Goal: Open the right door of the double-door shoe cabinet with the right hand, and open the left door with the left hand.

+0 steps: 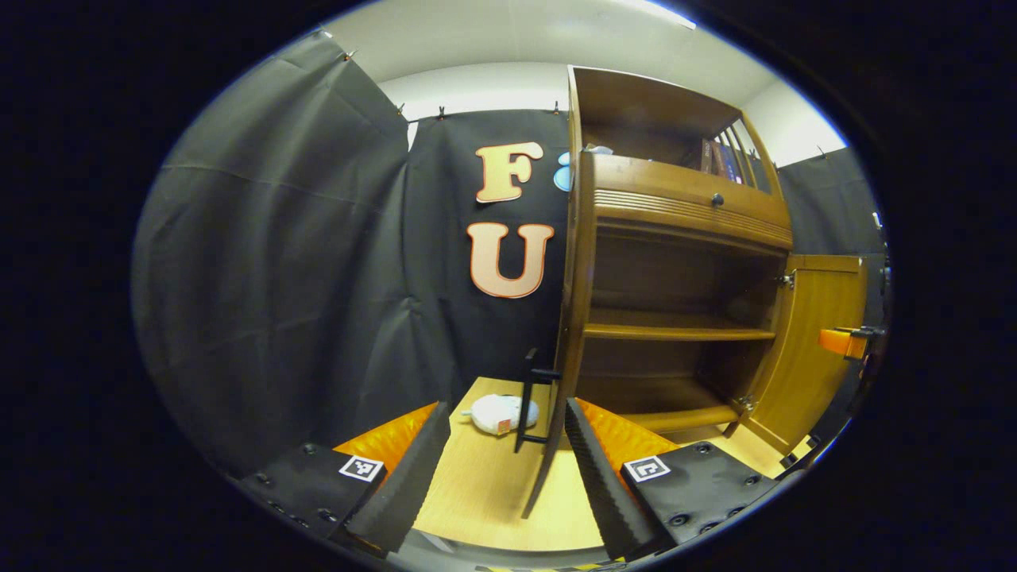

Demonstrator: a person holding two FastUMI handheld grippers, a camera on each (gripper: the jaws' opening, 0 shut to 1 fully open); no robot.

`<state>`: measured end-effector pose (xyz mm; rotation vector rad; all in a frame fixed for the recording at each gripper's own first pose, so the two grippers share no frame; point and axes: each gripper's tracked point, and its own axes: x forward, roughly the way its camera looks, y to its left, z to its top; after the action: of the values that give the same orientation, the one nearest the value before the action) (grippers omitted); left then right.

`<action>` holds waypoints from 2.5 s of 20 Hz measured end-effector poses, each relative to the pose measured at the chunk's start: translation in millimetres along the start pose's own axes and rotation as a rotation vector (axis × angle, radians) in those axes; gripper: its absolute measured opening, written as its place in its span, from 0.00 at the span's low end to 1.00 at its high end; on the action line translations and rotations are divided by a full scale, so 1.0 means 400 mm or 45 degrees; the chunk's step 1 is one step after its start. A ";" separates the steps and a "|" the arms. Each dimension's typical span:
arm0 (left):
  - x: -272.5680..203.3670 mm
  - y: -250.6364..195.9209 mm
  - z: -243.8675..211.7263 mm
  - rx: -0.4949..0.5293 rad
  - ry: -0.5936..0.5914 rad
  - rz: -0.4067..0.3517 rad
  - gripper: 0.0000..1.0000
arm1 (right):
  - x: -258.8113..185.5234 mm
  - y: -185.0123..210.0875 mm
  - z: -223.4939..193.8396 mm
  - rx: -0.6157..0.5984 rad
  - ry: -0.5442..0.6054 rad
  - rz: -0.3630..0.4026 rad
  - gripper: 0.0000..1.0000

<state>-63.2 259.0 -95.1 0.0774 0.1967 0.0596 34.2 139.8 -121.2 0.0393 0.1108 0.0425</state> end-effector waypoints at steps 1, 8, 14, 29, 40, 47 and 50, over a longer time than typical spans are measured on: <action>-0.007 -0.025 0.031 0.006 -0.019 -0.015 0.95 | -0.008 -0.008 0.017 -0.012 -0.006 -0.018 0.92; -0.005 -0.152 0.200 0.024 -0.062 -0.068 0.95 | -0.068 -0.089 0.132 -0.075 -0.040 -0.106 0.92; 0.034 -0.235 0.312 0.039 -0.125 -0.109 0.94 | -0.117 -0.166 0.192 -0.098 -0.064 -0.169 0.92; 0.082 -0.340 0.326 0.021 -0.109 -0.148 0.94 | -0.155 -0.264 0.209 -0.124 -0.065 -0.246 0.99; 0.091 -0.330 0.339 0.036 -0.126 -0.126 0.94 | -0.136 -0.248 0.219 -0.123 -0.068 -0.229 0.92; 0.101 -0.317 0.334 0.040 -0.120 -0.110 0.94 | -0.130 -0.246 0.219 -0.132 -0.065 -0.236 0.92; 0.104 -0.313 0.330 0.034 -0.113 -0.108 0.94 | -0.130 -0.244 0.217 -0.136 -0.063 -0.240 0.92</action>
<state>10.1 127.7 15.3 0.0979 0.1122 -0.0310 -3.8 37.0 -33.3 -0.0766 0.0624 -0.1410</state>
